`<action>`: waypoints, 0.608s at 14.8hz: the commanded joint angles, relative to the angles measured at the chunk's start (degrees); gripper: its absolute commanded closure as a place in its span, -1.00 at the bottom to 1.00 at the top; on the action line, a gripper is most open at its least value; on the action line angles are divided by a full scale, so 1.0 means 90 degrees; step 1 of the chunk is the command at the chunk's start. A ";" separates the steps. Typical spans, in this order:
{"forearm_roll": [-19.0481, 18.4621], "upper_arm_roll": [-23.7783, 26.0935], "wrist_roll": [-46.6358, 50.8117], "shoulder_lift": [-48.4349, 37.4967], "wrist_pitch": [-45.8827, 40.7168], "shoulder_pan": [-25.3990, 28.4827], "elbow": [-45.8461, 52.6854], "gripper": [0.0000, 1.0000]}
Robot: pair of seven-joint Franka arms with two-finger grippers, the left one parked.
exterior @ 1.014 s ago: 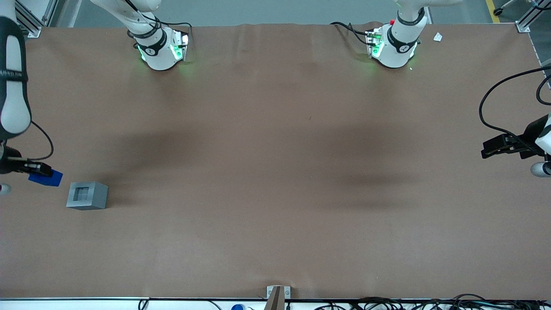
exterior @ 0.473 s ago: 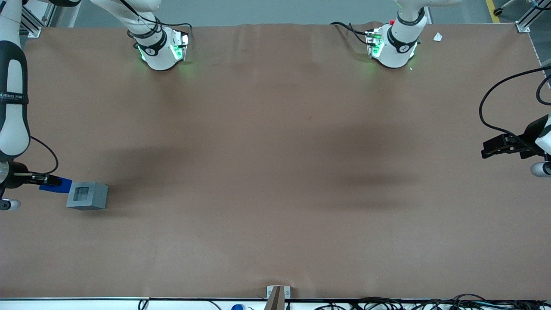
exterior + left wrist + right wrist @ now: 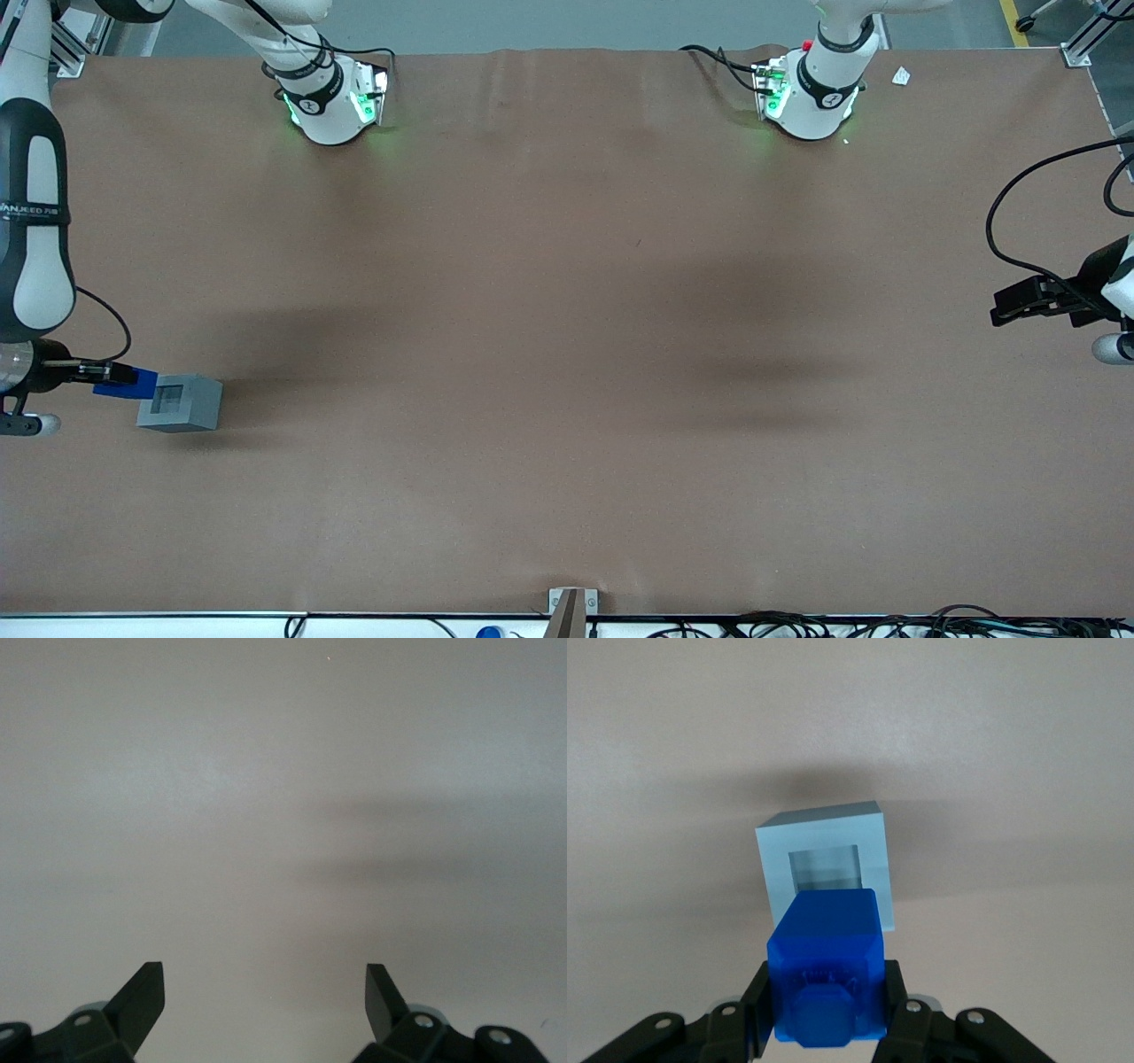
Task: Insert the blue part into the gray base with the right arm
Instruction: 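Lower the blue cube into the gray base's square opening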
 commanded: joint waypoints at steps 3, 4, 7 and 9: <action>0.0094 -0.0009 -0.0089 0.0020 0.0523 0.0052 -0.0269 0.99; 0.0085 -0.0009 -0.0099 0.0001 0.0641 0.0101 -0.0377 0.99; 0.0084 -0.0009 -0.0137 0.0001 0.0768 0.0111 -0.0504 0.99; 0.0084 -0.0009 -0.0167 -0.0019 0.0905 0.0111 -0.0641 0.99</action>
